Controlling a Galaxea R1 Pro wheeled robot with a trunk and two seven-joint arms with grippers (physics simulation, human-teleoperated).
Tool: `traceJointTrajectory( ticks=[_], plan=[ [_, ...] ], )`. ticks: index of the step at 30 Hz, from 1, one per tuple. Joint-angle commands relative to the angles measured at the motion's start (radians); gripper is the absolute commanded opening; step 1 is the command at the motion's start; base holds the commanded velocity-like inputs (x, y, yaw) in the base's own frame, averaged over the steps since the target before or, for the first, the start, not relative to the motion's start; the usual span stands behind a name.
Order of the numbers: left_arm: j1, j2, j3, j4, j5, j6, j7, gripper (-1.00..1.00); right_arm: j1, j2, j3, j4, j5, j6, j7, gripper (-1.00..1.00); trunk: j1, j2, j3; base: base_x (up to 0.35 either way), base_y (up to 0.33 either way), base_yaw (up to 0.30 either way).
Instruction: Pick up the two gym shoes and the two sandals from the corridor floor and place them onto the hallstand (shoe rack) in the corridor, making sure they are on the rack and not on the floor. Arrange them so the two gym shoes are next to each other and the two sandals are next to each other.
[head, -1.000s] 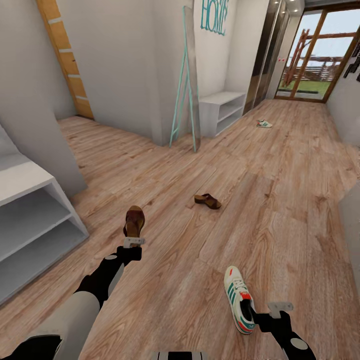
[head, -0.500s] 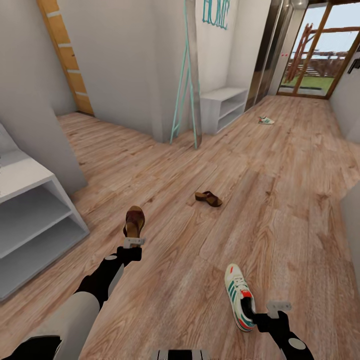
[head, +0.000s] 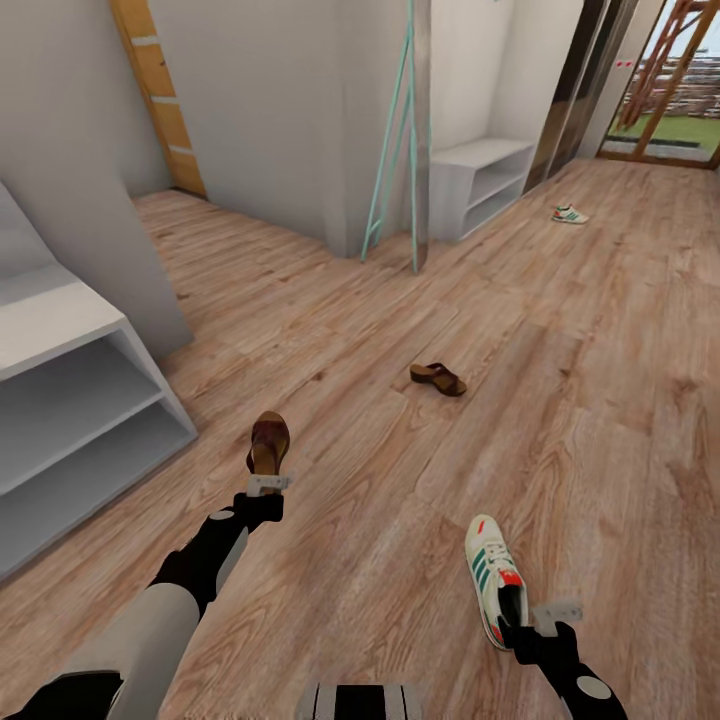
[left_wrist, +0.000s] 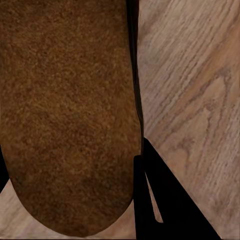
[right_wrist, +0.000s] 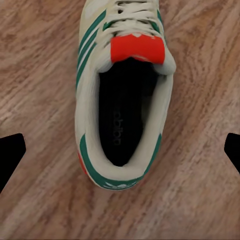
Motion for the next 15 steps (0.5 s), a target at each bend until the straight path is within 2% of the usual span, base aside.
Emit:
traceJointTrajectory(
  ticks=[1,9,15],
  plan=[
    [0.0,-0.001,0.007,-0.002,-0.014,0.005,-0.008,-1.0,-0.001,0.001,-0.008,0.0,0.01,-0.005,0.008,1.0,0.0,-0.001,-0.006,0.0,0.0,0.154],
    [-0.002,-0.003,0.007,-0.003,-0.014,0.005,-0.008,-1.0,-0.001,0.0,-0.009,-0.001,0.009,-0.005,0.009,1.0,0.004,-0.002,-0.048,0.0,0.0,0.129],
    [-0.012,-0.004,0.005,-0.01,-0.014,0.006,-0.008,-1.0,-0.001,0.0,-0.009,-0.001,0.009,-0.005,0.008,1.0,0.006,-0.004,-0.08,0.0,0.0,0.045]
  ],
)
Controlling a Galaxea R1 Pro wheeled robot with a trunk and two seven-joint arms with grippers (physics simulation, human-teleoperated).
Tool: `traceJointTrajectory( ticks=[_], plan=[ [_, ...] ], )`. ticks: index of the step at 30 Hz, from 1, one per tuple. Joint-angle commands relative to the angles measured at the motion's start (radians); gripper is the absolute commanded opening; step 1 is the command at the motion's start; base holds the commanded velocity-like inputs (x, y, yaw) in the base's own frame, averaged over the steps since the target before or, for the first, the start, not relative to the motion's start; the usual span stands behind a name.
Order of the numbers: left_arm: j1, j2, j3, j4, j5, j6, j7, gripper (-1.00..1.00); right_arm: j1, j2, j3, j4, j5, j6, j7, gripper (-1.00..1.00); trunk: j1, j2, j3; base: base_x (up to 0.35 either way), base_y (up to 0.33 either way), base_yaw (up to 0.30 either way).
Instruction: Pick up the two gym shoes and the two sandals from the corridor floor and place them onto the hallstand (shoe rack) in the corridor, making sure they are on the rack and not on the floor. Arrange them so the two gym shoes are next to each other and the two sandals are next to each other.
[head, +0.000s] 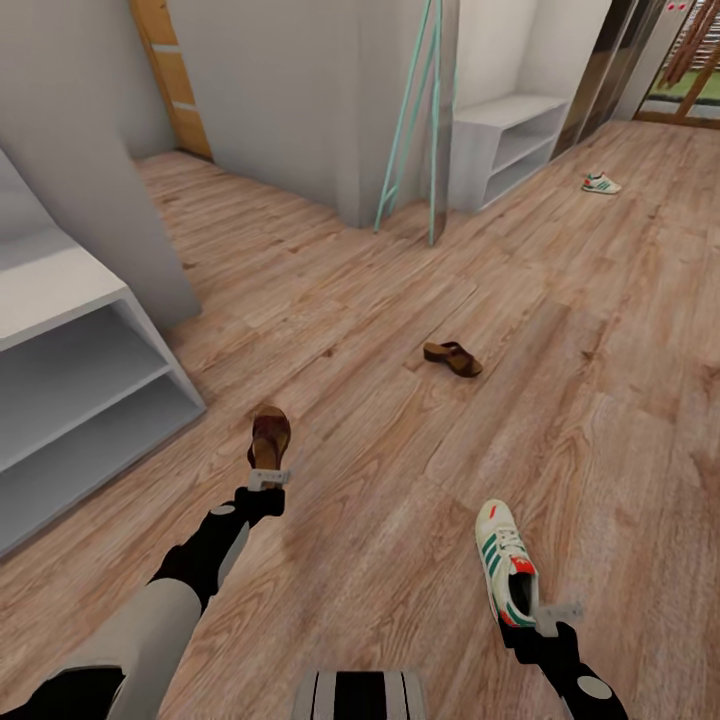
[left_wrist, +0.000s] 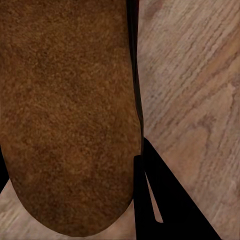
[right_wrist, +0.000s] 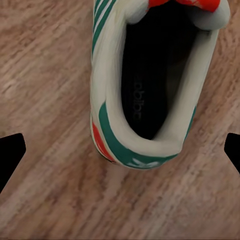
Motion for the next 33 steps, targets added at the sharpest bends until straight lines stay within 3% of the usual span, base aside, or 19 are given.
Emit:
traceJointTrajectory(
  ticks=[1,3,9,14,26,33],
  plan=[
    [-0.006,-0.002,0.007,-0.013,-0.013,0.008,-0.008,-1.0,-0.001,0.001,-0.008,0.0,0.01,-0.005,0.008,1.0,0.0,-0.001,-0.006,0.0,0.0,0.013],
    [-0.013,-0.005,0.007,-0.029,-0.013,0.016,-0.008,-1.0,-0.001,0.001,-0.008,0.0,0.01,-0.005,0.008,1.0,0.001,-0.001,-0.016,0.0,0.0,0.009],
    [-0.024,-0.028,0.007,-0.121,-0.012,0.123,-0.008,-1.0,-0.001,0.001,-0.008,0.0,0.01,-0.005,0.008,1.0,0.004,-0.002,-0.044,0.0,0.0,0.003],
    [-0.019,-0.042,0.007,-0.188,-0.012,0.173,-0.009,-1.0,-0.001,0.0,-0.008,-0.001,0.01,-0.005,0.009,1.0,0.004,-0.002,-0.044,0.0,0.0,0.0],
    [-0.012,-0.043,0.006,-0.212,-0.014,0.183,-0.01,-1.0,-0.001,0.0,-0.008,-0.001,0.01,-0.005,0.009,1.0,0.004,-0.002,-0.045,0.01,0.0,0.0],
    [-0.013,-0.044,0.007,-0.213,-0.014,0.183,-0.01,-1.0,-0.001,0.0,-0.009,-0.001,0.01,-0.005,0.009,1.0,0.004,-0.002,-0.045,0.186,0.0,0.0]
  ],
)
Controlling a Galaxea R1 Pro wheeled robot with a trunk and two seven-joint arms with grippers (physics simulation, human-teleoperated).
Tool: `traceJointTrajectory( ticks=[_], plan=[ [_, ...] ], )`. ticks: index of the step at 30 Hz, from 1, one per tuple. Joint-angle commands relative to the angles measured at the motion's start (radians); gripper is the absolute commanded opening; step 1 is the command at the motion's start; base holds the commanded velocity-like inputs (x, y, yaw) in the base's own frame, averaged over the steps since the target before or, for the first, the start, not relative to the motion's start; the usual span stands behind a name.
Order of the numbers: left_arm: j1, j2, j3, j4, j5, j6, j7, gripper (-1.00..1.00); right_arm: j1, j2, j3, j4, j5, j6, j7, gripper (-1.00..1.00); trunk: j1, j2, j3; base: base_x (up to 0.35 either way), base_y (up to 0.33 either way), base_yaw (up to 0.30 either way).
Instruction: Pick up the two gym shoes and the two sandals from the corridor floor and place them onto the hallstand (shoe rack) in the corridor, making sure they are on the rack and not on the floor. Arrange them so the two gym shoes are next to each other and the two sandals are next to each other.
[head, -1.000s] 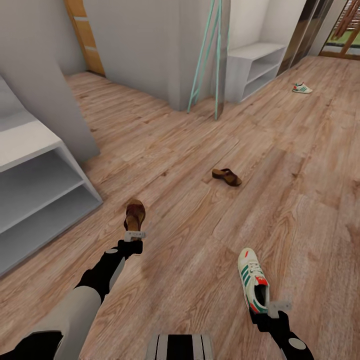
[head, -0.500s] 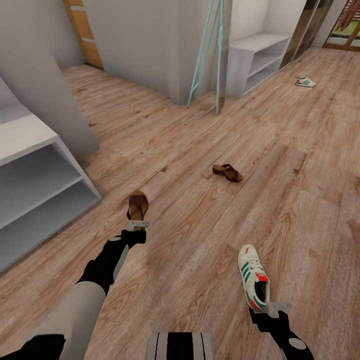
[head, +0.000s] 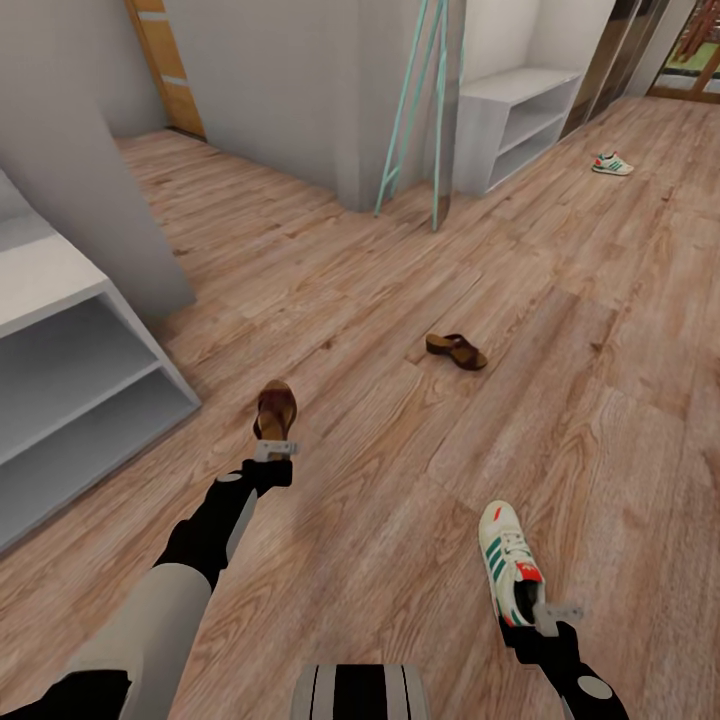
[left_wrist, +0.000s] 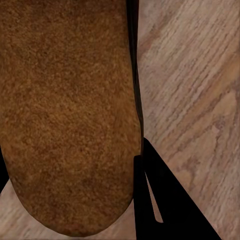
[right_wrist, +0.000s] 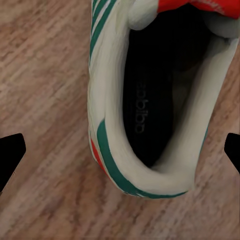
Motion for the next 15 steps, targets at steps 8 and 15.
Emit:
traceJointTrajectory(
  ticks=[8,15],
  plan=[
    [0.0,-0.002,0.006,-0.002,-0.014,0.002,-0.011,-1.0,-0.001,0.001,-0.008,-0.001,0.01,-0.004,0.008,1.0,0.0,0.0,-0.001,0.023,0.0,-0.063],
    [0.0,-0.002,0.005,-0.002,-0.016,0.004,-0.012,-1.0,-0.001,0.001,-0.008,-0.003,0.01,-0.004,0.008,1.0,0.001,-0.001,-0.013,0.0,0.0,-0.072]
  ],
)
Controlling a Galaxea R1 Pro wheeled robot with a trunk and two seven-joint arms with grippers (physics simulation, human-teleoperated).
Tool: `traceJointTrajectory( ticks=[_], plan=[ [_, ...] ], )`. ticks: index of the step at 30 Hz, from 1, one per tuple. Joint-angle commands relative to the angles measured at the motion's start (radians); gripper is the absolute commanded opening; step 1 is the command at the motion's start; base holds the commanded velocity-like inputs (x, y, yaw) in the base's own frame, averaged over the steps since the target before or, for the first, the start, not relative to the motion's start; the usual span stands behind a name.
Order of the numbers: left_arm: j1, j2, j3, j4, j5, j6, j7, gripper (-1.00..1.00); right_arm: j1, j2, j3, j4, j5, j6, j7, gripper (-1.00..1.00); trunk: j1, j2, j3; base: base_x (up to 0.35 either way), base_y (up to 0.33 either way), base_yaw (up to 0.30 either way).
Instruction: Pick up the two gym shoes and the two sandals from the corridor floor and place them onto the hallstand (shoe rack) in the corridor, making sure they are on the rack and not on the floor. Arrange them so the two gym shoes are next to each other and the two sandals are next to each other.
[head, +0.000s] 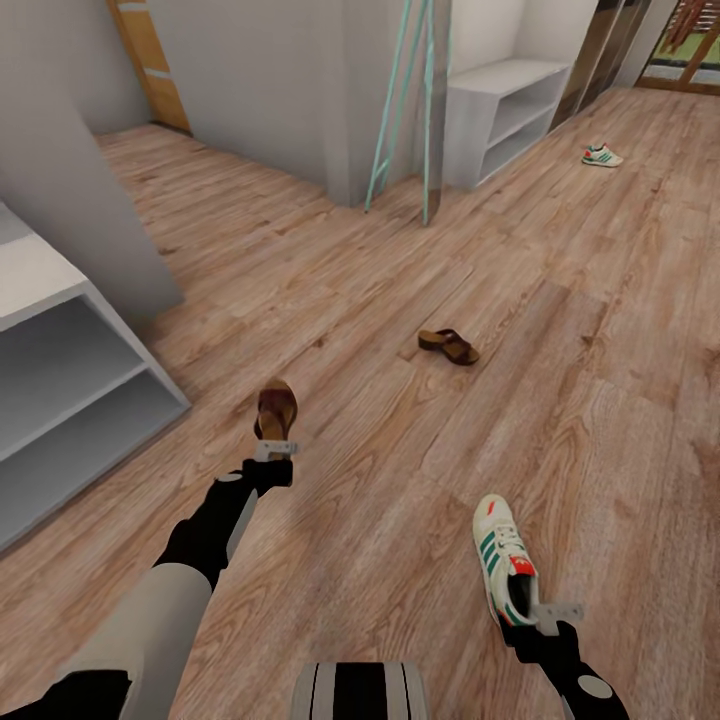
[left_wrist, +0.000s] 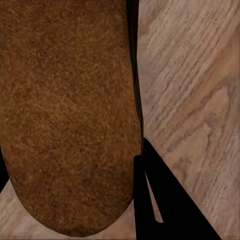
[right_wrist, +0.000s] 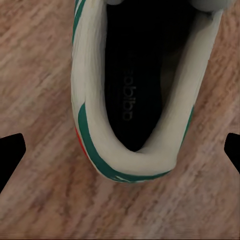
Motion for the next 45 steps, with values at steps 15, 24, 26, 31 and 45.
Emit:
traceJointTrajectory(
  ticks=[15,24,26,31,45],
  plan=[
    [0.0,-0.001,0.006,-0.002,-0.013,0.005,-0.011,-1.0,-0.001,0.001,-0.008,-0.001,0.01,-0.006,0.008,1.0,0.001,-0.001,-0.021,0.0,0.0,-0.025],
    [0.0,-0.001,0.006,-0.002,-0.013,0.005,-0.011,-1.0,-0.001,0.001,-0.008,-0.001,0.01,-0.005,0.008,1.0,0.005,-0.003,-0.068,0.0,0.0,0.0],
    [0.0,-0.001,0.006,-0.002,-0.013,0.005,-0.011,-1.0,-0.001,0.001,-0.008,-0.001,0.01,-0.005,0.008,1.0,0.005,-0.003,-0.071,0.0,0.0,0.0],
    [0.0,-0.001,0.006,-0.003,-0.014,0.005,-0.01,-1.0,-0.001,0.001,-0.008,-0.001,0.01,-0.005,0.008,1.0,0.005,-0.003,-0.077,0.0,0.0,0.0],
    [0.0,-0.001,0.008,-0.004,-0.015,0.001,-0.01,-1.0,-0.001,0.001,-0.008,-0.001,0.01,-0.005,0.008,1.0,0.005,-0.003,-0.08,0.009,0.0,0.0]
  ],
)
